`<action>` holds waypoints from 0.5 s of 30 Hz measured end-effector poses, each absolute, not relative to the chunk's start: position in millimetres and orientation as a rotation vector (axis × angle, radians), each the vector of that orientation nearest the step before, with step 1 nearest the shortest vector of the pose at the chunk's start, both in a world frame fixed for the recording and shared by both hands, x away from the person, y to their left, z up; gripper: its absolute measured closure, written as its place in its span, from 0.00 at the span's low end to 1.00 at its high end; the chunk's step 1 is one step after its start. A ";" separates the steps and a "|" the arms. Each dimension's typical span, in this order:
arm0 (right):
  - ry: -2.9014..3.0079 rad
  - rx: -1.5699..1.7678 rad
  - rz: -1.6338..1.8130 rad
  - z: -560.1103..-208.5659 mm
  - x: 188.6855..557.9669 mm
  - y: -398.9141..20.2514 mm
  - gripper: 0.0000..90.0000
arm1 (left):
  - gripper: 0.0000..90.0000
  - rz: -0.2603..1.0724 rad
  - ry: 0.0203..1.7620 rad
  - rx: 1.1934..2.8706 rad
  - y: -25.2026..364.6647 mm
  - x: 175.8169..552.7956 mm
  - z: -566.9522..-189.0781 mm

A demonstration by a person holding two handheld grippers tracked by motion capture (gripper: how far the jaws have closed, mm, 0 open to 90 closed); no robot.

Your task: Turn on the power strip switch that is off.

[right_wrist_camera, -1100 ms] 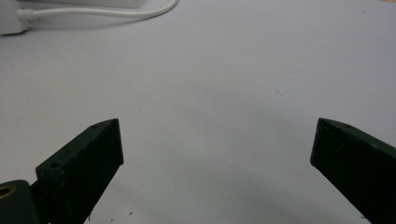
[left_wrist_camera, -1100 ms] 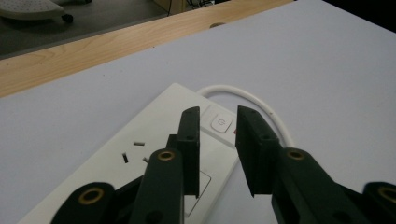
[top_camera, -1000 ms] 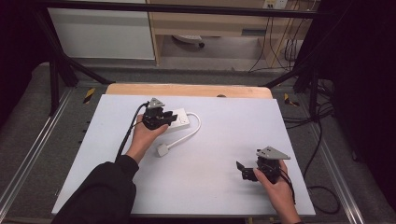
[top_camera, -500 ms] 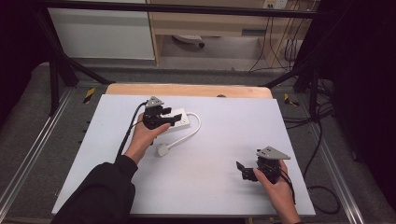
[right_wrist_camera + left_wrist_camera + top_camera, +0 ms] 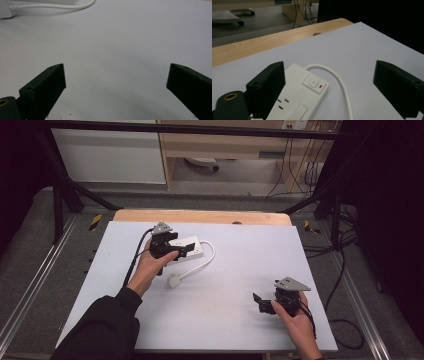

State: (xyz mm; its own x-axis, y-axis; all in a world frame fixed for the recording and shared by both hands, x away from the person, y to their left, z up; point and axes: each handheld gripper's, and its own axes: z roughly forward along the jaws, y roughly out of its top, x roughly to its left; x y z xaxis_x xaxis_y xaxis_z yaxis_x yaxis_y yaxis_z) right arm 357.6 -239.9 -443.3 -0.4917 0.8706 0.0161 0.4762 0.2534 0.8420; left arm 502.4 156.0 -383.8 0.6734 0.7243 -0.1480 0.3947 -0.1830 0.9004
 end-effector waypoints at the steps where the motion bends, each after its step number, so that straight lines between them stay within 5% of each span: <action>1: 2.073 1.221 1.146 -443.3 357.6 -239.8 0.03 | 0.11 0.383 0.893 1.801 156.1 501.6 -382.8; 15: 2.076 1.220 1.143 -443.4 357.7 -239.8 0.03 | 0.08 0.393 0.906 1.792 164.4 493.6 -371.6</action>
State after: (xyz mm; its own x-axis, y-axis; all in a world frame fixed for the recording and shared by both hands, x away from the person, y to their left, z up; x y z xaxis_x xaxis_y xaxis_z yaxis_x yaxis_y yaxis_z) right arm 357.7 -239.8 -443.4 -0.4929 0.8700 0.0136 0.4765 0.2568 0.8408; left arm 493.6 164.4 -371.6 0.6603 0.7362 -0.1484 0.3948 -0.1722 0.9025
